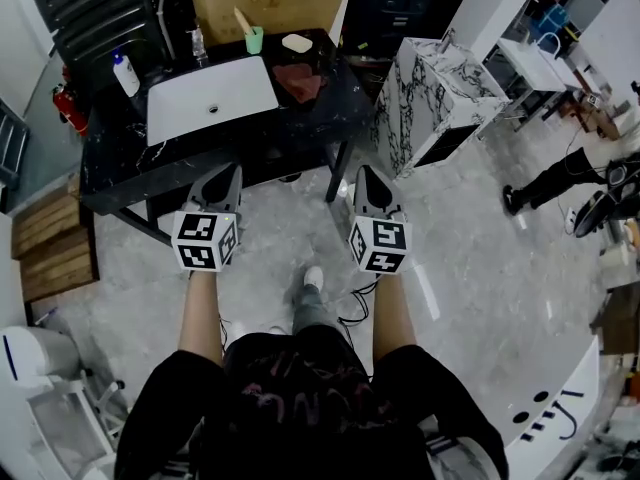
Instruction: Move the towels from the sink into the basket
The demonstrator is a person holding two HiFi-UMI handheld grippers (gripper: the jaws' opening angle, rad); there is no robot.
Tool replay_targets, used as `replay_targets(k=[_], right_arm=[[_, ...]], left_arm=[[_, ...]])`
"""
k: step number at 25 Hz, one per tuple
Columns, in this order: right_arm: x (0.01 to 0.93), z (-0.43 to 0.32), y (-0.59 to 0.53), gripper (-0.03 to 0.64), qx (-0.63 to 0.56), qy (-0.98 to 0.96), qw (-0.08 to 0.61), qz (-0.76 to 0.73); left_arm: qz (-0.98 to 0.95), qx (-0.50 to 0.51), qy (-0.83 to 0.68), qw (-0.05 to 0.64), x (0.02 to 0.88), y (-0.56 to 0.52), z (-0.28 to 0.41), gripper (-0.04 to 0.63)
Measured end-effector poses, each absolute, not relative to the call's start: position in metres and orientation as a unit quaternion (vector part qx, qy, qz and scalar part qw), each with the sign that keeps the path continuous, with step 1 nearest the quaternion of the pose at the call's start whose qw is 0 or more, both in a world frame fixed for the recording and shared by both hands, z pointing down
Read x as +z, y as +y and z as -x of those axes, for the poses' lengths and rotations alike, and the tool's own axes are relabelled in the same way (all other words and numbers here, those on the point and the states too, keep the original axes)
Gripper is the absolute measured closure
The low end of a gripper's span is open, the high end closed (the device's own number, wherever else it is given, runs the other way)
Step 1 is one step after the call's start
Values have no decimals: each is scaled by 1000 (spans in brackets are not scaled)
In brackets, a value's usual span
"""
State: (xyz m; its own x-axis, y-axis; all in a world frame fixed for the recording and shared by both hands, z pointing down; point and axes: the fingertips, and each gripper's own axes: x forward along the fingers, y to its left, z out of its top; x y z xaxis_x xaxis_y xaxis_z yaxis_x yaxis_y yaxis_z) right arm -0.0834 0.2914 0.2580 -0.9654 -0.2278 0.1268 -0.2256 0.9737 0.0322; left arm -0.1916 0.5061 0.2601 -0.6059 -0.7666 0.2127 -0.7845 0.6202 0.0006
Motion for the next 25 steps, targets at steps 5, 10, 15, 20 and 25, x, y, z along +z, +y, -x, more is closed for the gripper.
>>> replay_targets(k=[5,10,15,20,25], right_arm=[[266,121,267,603,-3,-992,72,-107],[272,156,238,603,2,-992,76,-100],[274,189,204,603,7,-993,76,-89],[273,216,170,603,20,-994,74,-79],[272,242,140,603,24,-994,74,-72]], left_arm=[[-428,51,-896,109,270,484,225,578],[-420,49,-898,120,276,457,256,579],[-413,53,-901,124,275,425,284,578],[-410,62,-901,130,273,388,304,578],[-404,66,-903,134,275,359,325,578]])
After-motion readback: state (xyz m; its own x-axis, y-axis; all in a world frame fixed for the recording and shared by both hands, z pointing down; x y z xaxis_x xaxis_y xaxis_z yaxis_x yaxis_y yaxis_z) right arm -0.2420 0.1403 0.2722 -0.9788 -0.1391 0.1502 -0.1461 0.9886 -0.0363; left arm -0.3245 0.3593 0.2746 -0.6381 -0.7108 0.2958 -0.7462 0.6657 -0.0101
